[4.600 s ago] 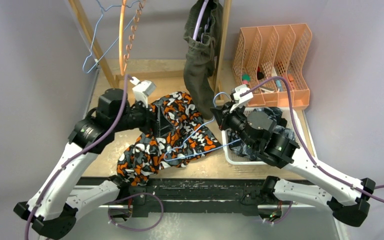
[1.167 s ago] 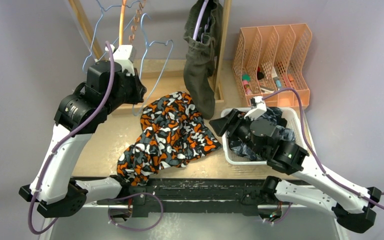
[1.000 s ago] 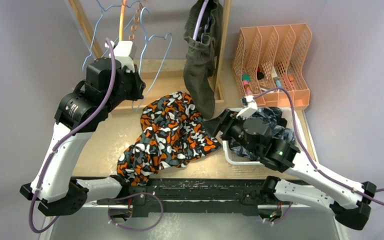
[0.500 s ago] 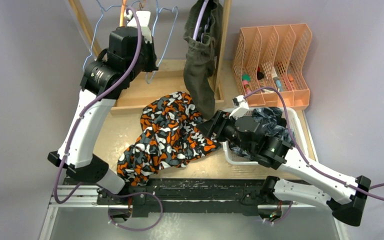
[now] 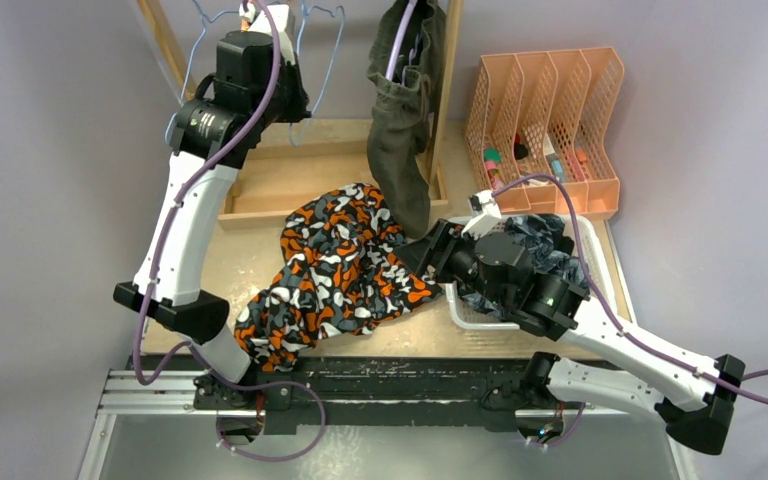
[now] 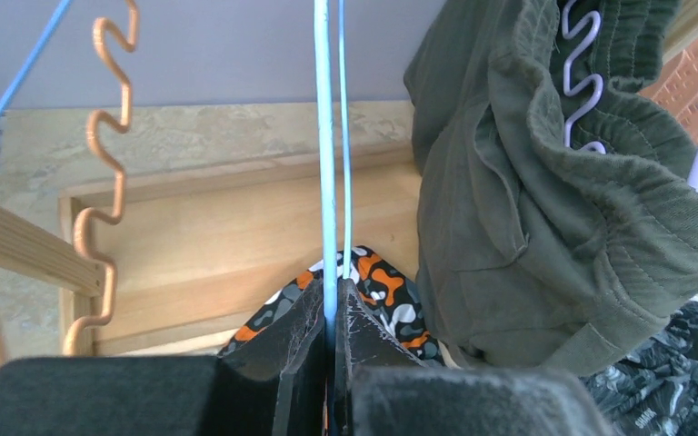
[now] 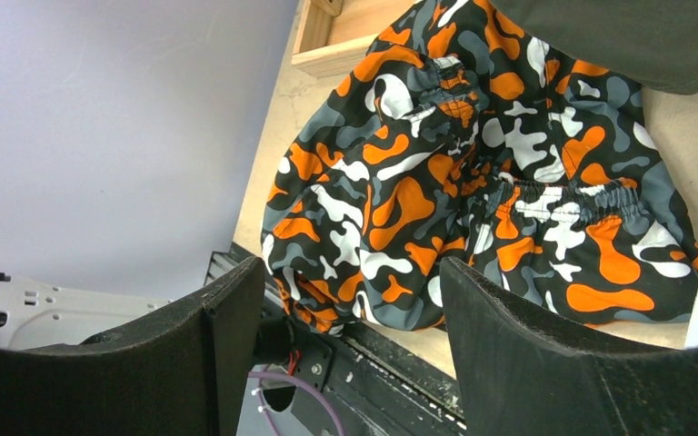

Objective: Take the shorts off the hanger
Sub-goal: Place the hanger on the clothes rod.

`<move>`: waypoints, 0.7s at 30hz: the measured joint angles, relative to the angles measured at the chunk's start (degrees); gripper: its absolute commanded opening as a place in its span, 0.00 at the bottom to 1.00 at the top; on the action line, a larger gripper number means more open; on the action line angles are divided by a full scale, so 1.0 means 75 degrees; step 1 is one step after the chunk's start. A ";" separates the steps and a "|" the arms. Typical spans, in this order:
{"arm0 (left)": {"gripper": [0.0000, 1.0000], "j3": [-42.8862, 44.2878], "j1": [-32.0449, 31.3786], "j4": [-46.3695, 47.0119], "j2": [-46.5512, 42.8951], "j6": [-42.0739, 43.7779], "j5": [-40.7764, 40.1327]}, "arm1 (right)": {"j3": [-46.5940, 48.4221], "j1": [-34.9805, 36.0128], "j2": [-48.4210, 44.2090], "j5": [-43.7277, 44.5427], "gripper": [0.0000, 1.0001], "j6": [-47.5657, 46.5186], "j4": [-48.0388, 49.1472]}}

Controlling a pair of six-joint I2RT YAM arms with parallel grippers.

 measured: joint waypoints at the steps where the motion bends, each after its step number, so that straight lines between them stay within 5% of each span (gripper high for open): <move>1: 0.00 -0.0015 0.0023 0.0020 0.0047 0.0000 0.0111 | 0.0000 0.0000 -0.0003 0.0000 0.72 -0.0026 -0.0006; 13: 0.00 -0.0460 0.0268 0.0455 0.0192 0.0026 0.0638 | -0.0189 0.0000 -0.0568 0.0187 0.73 -0.0195 -0.0003; 21: 0.50 -0.1081 0.0364 0.0749 0.0134 -0.0026 0.0758 | -0.0289 0.0000 -0.0644 0.0114 0.74 -0.0691 0.0332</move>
